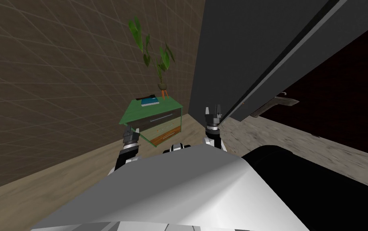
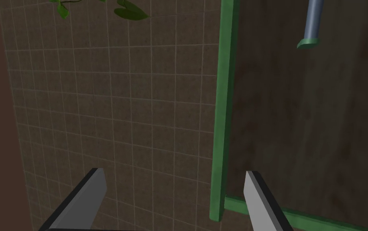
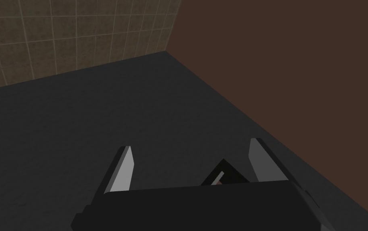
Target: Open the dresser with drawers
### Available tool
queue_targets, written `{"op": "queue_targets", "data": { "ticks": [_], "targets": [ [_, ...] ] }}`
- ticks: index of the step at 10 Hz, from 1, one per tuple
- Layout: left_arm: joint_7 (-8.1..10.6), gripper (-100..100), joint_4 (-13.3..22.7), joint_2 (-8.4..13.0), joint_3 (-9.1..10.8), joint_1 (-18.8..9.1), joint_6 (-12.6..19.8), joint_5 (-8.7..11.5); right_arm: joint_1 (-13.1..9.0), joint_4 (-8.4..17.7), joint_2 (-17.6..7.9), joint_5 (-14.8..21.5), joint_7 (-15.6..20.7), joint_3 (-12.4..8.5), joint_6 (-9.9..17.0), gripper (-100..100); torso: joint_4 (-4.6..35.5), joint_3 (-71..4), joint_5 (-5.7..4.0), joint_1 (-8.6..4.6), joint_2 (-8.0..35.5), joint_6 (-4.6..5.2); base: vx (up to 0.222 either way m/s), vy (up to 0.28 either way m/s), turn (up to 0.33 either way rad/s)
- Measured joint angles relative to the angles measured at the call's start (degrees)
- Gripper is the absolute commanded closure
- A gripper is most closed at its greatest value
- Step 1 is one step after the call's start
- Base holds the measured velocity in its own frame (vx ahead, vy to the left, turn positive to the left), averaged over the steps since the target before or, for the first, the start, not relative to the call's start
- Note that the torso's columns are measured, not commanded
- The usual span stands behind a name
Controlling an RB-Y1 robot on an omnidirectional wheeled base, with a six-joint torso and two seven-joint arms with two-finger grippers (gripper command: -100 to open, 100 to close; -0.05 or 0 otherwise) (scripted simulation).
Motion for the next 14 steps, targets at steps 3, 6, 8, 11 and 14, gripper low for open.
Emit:
{"op": "queue_targets", "data": {
  "ticks": [3, 6, 8, 11, 14],
  "targets": [
    [0.30, -100, 3.4, 0.0, 0.30, -0.3, -1.2, 0.4, 0.0, 0.0, 0.0, 0.0, 0.0, 0.0, 0.0, 0, 0.0, 0.1, 0.00, 0.00, 0.1, 0.00, 0.115, -0.058, 0.016],
    [0.79, -100, 6.7, 0.1, 0.85, -1.0, -2.4, 0.9, 0.0, 0.0, 0.0, 0.0, 0.0, 0.0, 0.0, 0, 0.0, 0.0, -0.02, -0.05, 0.0, 0.00, 0.109, -0.069, 0.021],
    [1.11, -100, 9.2, -0.5, 1.15, -1.5, -3.3, 1.2, 0.0, 0.0, 0.0, 0.0, 0.0, 0.0, 0.0, 0, 0.0, 0.0, -0.01, -0.04, 0.0, 0.00, 0.130, -0.072, 0.018],
    [1.51, -100, 13.3, -3.9, 1.62, -2.3, -4.8, 1.7, 0.0, 0.0, 0.0, 0.0, 0.0, 0.0, 0.0, 0, 0.0, 0.0, -0.02, -0.01, 0.1, 0.00, 0.132, -0.073, 0.020],
    [1.52, -100, 14.9, -9.2, 1.65, -2.4, -5.5, 1.8, 0.0, 0.0, 0.0, 0.0, 0.0, 0.0, 0.0, 0, 0.1, 0.1, 0.01, 0.04, 0.2, 0.00, 0.040, -0.025, 0.005]
  ]
}}
